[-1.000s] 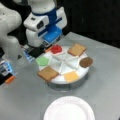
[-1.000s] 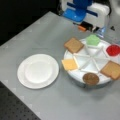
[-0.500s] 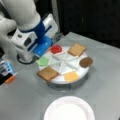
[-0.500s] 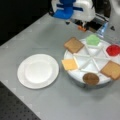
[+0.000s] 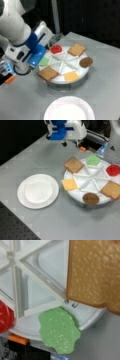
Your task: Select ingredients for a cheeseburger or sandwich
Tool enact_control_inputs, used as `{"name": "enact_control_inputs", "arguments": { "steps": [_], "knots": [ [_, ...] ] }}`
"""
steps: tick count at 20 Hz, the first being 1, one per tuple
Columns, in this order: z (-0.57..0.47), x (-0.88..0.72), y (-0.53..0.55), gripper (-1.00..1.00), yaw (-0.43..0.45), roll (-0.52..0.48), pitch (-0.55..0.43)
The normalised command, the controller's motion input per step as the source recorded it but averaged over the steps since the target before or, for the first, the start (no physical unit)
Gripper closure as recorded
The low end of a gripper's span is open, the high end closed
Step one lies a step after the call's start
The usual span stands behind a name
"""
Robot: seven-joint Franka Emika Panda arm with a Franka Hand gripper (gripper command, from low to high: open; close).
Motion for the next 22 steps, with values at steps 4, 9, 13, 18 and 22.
{"name": "enact_control_inputs", "arguments": {
  "steps": [4, 9, 13, 18, 22],
  "knots": [
    [-0.04, 0.27, -0.49, -1.0, 0.166, 0.534, 0.284],
    [-0.12, 0.42, -0.52, -1.0, 0.217, 0.388, 0.202],
    [-0.09, 0.44, -0.35, -1.0, 0.214, 0.464, 0.073],
    [-0.01, 0.33, -0.25, -1.0, 0.139, 0.528, 0.079],
    [-0.11, 0.23, -0.28, -1.0, 0.113, 0.476, 0.025]
  ]
}}
